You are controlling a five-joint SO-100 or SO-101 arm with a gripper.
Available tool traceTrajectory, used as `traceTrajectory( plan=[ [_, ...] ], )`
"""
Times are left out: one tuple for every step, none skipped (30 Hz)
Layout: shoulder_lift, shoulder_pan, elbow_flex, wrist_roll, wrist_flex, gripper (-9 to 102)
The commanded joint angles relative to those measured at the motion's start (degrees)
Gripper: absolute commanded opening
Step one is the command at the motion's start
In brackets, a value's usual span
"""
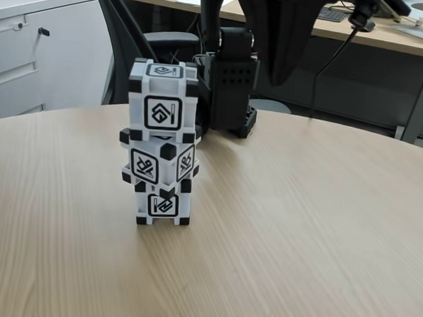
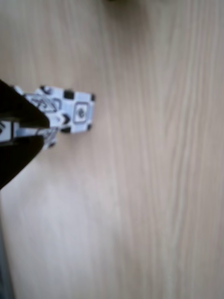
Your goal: Stack cubes from left to right.
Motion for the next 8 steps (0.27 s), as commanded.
traceTrajectory(
  plan=[
    [1.5,0.4,-0.4,-0.9,0.9,0],
    [1.5,0.4,-0.4,-1.1,0.9,0],
    [1.5,0.4,-0.4,-1.2,0.9,0],
    [1.5,0.4,-0.4,-1.3,0.9,0],
    [1.5,0.4,-0.4,-1.3,0.9,0],
    [1.5,0.4,-0.4,-1.4,0.9,0],
    [1.5,0.4,-0.4,-1.5,0.9,0],
    [1.5,0.4,-0.4,-1.6,0.9,0]
  ],
)
